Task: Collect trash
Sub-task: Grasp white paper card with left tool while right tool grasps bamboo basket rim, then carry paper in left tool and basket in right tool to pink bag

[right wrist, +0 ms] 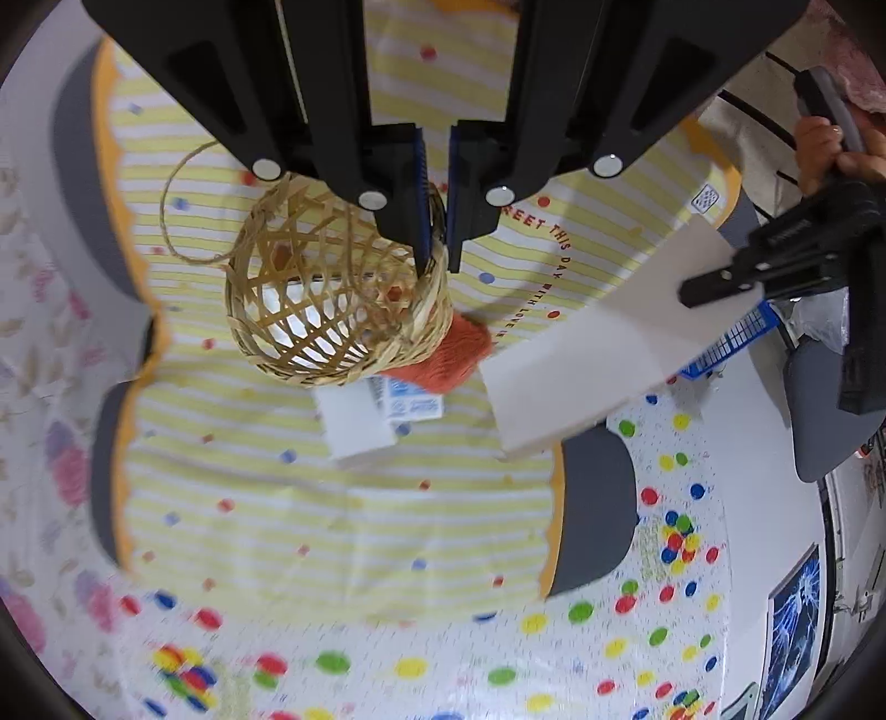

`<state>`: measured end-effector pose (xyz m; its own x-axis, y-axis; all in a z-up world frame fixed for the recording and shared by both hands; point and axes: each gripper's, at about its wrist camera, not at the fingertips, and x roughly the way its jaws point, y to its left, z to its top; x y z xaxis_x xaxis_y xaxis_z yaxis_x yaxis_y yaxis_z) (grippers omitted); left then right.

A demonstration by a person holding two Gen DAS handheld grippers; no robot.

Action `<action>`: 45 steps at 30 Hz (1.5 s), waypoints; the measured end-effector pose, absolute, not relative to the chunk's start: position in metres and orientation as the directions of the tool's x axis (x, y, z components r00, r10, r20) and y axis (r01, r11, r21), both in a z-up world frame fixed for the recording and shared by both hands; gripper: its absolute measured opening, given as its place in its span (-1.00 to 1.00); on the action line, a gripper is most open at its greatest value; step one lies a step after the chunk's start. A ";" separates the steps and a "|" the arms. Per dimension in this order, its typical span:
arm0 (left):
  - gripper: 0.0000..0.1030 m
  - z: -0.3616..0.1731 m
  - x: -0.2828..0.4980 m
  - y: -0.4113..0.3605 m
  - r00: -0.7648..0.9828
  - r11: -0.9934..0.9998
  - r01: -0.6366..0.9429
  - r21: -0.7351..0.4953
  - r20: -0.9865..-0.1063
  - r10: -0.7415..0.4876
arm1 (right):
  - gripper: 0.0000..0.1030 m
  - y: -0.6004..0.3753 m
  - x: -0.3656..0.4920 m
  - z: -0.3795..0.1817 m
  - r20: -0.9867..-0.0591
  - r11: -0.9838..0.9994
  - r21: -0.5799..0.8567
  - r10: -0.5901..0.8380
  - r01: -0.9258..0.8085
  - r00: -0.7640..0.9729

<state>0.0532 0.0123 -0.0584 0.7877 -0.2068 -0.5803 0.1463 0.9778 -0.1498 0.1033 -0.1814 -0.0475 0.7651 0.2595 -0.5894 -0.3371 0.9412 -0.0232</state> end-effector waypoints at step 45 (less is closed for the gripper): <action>-0.86 -0.138 -0.057 -0.267 0.249 0.537 0.828 -0.161 -0.753 -0.609 | -0.88 -0.354 -0.148 -0.132 -0.797 0.928 -0.005 -0.229 0.373 0.559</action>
<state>-0.0567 -0.2673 -0.1380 0.2488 -0.6095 -0.7528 0.8280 0.5371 -0.1612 -0.1481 -0.3542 -0.1318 0.5585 -0.2292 -0.7972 0.3730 0.9278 -0.0054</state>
